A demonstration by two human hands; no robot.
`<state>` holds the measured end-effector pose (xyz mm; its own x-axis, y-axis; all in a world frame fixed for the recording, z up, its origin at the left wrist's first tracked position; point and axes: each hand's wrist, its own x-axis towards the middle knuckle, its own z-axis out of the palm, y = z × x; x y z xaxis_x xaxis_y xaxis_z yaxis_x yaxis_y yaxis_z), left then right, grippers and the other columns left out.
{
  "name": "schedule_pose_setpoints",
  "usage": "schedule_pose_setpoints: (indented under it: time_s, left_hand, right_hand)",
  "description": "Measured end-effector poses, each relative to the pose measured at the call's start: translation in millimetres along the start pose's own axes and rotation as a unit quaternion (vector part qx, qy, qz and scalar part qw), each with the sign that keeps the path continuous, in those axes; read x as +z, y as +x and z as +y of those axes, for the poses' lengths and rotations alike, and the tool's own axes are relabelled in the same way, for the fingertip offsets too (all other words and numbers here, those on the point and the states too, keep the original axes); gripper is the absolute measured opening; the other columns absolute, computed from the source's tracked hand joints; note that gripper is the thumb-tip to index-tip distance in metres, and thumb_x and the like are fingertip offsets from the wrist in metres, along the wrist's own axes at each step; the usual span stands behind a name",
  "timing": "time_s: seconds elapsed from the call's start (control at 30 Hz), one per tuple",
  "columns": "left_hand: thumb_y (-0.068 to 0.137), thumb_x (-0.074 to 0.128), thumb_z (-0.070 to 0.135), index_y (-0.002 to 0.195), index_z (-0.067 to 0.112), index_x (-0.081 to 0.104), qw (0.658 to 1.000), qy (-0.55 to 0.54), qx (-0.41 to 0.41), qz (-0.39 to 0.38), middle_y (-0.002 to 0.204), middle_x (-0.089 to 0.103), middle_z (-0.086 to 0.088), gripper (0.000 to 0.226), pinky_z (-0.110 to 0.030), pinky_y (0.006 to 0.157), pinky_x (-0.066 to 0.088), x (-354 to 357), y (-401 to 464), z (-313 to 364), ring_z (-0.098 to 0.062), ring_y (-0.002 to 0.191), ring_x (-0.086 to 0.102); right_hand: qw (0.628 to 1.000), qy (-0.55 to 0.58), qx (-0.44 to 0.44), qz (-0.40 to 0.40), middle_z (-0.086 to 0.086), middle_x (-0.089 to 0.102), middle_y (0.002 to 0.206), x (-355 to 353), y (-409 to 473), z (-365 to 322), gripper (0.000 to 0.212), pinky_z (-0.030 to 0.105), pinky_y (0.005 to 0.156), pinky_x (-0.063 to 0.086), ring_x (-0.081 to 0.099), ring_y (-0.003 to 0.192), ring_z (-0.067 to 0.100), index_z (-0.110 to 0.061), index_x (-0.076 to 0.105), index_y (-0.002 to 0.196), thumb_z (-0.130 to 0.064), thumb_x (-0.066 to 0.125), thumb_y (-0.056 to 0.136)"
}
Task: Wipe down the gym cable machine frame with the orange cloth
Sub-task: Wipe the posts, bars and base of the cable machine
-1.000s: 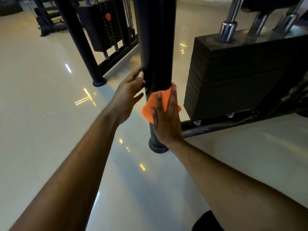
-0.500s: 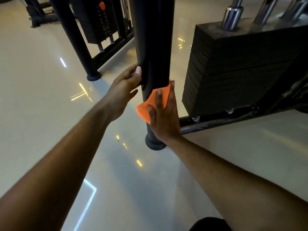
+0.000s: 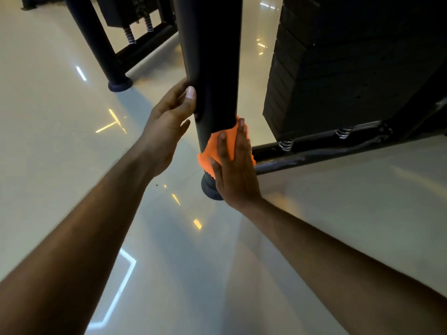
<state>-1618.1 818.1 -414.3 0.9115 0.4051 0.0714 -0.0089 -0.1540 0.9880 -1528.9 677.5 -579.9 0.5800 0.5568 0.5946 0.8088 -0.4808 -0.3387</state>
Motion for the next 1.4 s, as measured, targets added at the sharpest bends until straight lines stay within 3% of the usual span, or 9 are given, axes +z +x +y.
schedule_pose_setpoints:
  time_s: [0.2, 0.37, 0.53, 0.63, 0.7, 0.9, 1.1, 1.27, 1.4]
  left_hand:
    - [0.113, 0.046, 0.049, 0.164, 0.031, 0.041, 1.000, 0.005, -0.003, -0.008, 0.160, 0.054, 0.011, 0.054, -0.054, 0.128, 0.034, 2, 3, -13, -0.016, 0.152, 0.046]
    - [0.115, 0.042, 0.050, 0.160, 0.033, 0.047, 1.000, -0.014, -0.023, 0.010, 0.156, 0.057, 0.016, 0.048, -0.044, 0.126, 0.033, 10, -1, -30, -0.008, 0.149, 0.047]
    - [0.115, 0.044, 0.047, 0.162, 0.033, 0.046, 0.999, -0.017, -0.022, 0.023, 0.153, 0.058, 0.022, 0.049, -0.028, 0.112, 0.042, 15, -3, -46, -0.002, 0.143, 0.052]
    - [0.115, 0.045, 0.044, 0.161, 0.031, 0.046, 1.000, -0.009, -0.013, 0.022, 0.153, 0.060, 0.020, 0.048, -0.025, 0.113, 0.048, 15, -4, -57, 0.001, 0.140, 0.055]
    - [0.114, 0.047, 0.047, 0.161, 0.034, 0.046, 0.999, -0.011, -0.017, 0.027, 0.152, 0.060, 0.021, 0.049, -0.031, 0.118, 0.044, 18, -5, -64, 0.000, 0.142, 0.053]
    - [0.113, 0.050, 0.044, 0.160, 0.037, 0.047, 0.997, -0.024, -0.061, 0.048, 0.150, 0.059, 0.026, 0.048, -0.002, 0.091, 0.045, 30, -14, -84, 0.016, 0.132, 0.054]
    - [0.113, 0.049, 0.048, 0.164, 0.037, 0.041, 0.996, -0.018, -0.069, 0.055, 0.160, 0.052, 0.020, 0.053, -0.007, 0.094, 0.046, 31, -13, -97, 0.004, 0.140, 0.052]
    - [0.113, 0.049, 0.049, 0.162, 0.038, 0.044, 0.996, -0.023, -0.065, 0.060, 0.157, 0.054, 0.022, 0.051, -0.015, 0.103, 0.042, 31, -12, -103, 0.006, 0.142, 0.050]
    - [0.113, 0.047, 0.052, 0.162, 0.040, 0.043, 0.996, -0.021, -0.061, 0.066, 0.156, 0.054, 0.024, 0.050, -0.013, 0.101, 0.043, 33, -11, -107, 0.005, 0.142, 0.049]
  right_hand:
    - [0.994, 0.069, 0.001, 0.080, 0.016, -0.001, 0.176, -14, 36, -24, 0.072, 0.065, 0.126, 0.032, 0.018, 0.162, 0.049, -0.028, -0.006, 0.164, -0.062, 0.032, 0.113]
    - [1.000, 0.006, 0.000, -0.017, 0.035, 0.003, 0.175, 18, -21, 7, 0.089, 0.059, 0.116, 0.045, 0.029, 0.155, 0.053, -0.017, -0.004, 0.167, -0.040, 0.060, 0.110]
    - [0.990, 0.129, 0.047, -0.016, 0.000, -0.014, 0.178, 10, -18, -9, 0.083, 0.061, 0.125, 0.036, 0.023, 0.162, 0.045, -0.037, -0.028, 0.165, -0.053, 0.034, 0.112]
    - [0.970, 0.209, 0.120, 0.042, 0.001, 0.000, 0.181, 4, 0, -28, 0.075, 0.061, 0.125, 0.037, 0.020, 0.165, 0.035, -0.039, -0.013, 0.167, -0.050, 0.039, 0.114]
    - [0.975, 0.183, 0.126, 0.023, 0.009, 0.006, 0.181, 11, -3, -22, 0.078, 0.059, 0.126, 0.036, 0.024, 0.163, 0.035, -0.036, -0.008, 0.168, -0.048, 0.047, 0.113]
    - [0.988, -0.129, -0.066, -0.049, 0.025, 0.015, 0.174, 23, -48, 67, 0.100, 0.057, 0.126, 0.038, 0.025, 0.158, 0.044, -0.010, -0.007, 0.170, -0.047, 0.063, 0.108]
    - [0.980, 0.085, 0.176, -0.028, 0.031, 0.014, 0.175, 26, -30, 0, 0.091, 0.066, 0.131, 0.009, 0.001, 0.159, 0.032, -0.003, 0.006, 0.171, -0.066, 0.015, 0.106]
    - [0.957, -0.261, -0.030, -0.124, 0.027, 0.010, 0.178, 22, -40, 67, 0.102, 0.076, 0.127, 0.008, 0.011, 0.166, 0.045, -0.004, -0.016, 0.169, -0.070, 0.033, 0.109]
    - [0.966, -0.233, 0.020, -0.111, 0.025, 0.013, 0.177, 27, -43, 58, 0.098, 0.076, 0.128, 0.004, 0.010, 0.166, 0.045, -0.008, -0.005, 0.172, -0.065, 0.040, 0.106]
